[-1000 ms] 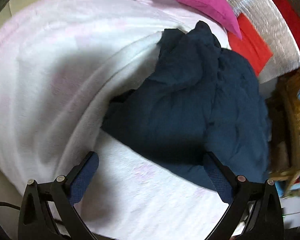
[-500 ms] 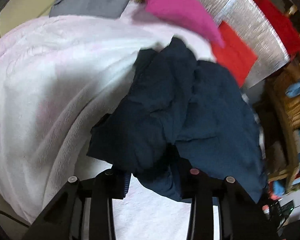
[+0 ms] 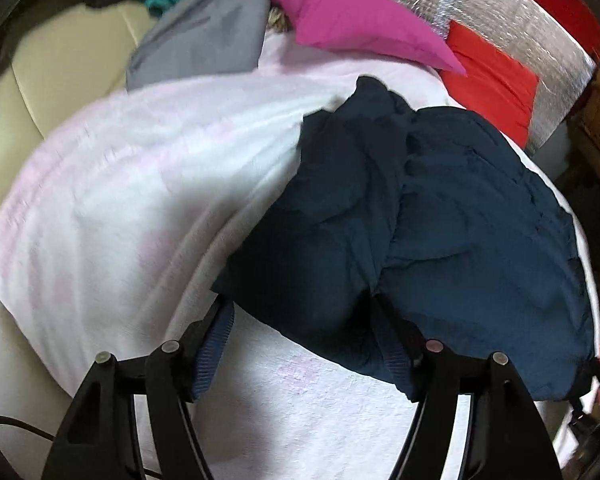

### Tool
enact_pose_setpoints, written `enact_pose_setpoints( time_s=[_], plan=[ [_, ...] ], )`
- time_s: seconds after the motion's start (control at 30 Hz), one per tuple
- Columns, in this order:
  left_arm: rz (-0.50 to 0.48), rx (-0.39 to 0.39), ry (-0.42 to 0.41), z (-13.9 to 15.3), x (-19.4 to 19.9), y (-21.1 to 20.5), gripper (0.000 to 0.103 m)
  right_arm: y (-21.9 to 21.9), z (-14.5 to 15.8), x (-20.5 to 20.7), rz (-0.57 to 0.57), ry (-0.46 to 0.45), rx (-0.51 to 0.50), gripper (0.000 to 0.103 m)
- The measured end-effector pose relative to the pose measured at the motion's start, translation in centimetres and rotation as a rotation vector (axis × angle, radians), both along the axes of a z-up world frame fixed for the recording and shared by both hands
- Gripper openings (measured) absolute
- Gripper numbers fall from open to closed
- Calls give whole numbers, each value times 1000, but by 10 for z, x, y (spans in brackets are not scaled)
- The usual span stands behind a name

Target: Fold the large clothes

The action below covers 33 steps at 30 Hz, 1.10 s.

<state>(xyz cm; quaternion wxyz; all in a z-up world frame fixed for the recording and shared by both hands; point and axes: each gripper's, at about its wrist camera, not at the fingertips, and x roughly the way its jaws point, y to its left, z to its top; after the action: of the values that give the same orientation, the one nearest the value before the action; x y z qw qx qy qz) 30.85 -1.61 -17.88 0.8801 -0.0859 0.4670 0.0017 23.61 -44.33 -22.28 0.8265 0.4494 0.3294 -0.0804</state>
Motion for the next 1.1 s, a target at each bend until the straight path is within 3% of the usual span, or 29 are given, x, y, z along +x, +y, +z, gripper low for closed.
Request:
enact_pose_setpoints(
  time_s=[0.17,0.3,0.4,0.5,0.57,0.7,0.9,0.93,1.0,1.07,1.1],
  plan=[
    [-25,102,-73,13,-11,-7,71,-9,-16,3,-24,17,29,74],
    [-36,144,-98,12,-5,-11,71,-6,-2,11,-18,9,-60,47],
    [-42,173,-119,13,-9,-15,71,0,22,11,-13,-46,-154,39],
    [-48,187,-128,14,-7,-18,71,8,37,10,-16,-84,-231,39],
    [-47,194,-131,13,-6,-18,71,10,31,14,-13,-48,-254,39],
    [-46,197,-137,14,-7,-17,71,0,0,15,-18,31,-164,39],
    [-38,194,-145,16,-7,-13,71,3,10,6,3,40,-176,42],
    [-36,192,-151,16,-8,-12,71,3,11,5,8,44,-168,44],
    [-34,198,-163,18,-9,-12,71,2,12,5,14,38,-136,61],
    [-38,202,-172,18,-11,-12,71,-1,12,4,7,36,-113,71],
    [-39,203,-176,19,-11,-12,71,-2,11,3,4,34,-109,71]
  ],
)
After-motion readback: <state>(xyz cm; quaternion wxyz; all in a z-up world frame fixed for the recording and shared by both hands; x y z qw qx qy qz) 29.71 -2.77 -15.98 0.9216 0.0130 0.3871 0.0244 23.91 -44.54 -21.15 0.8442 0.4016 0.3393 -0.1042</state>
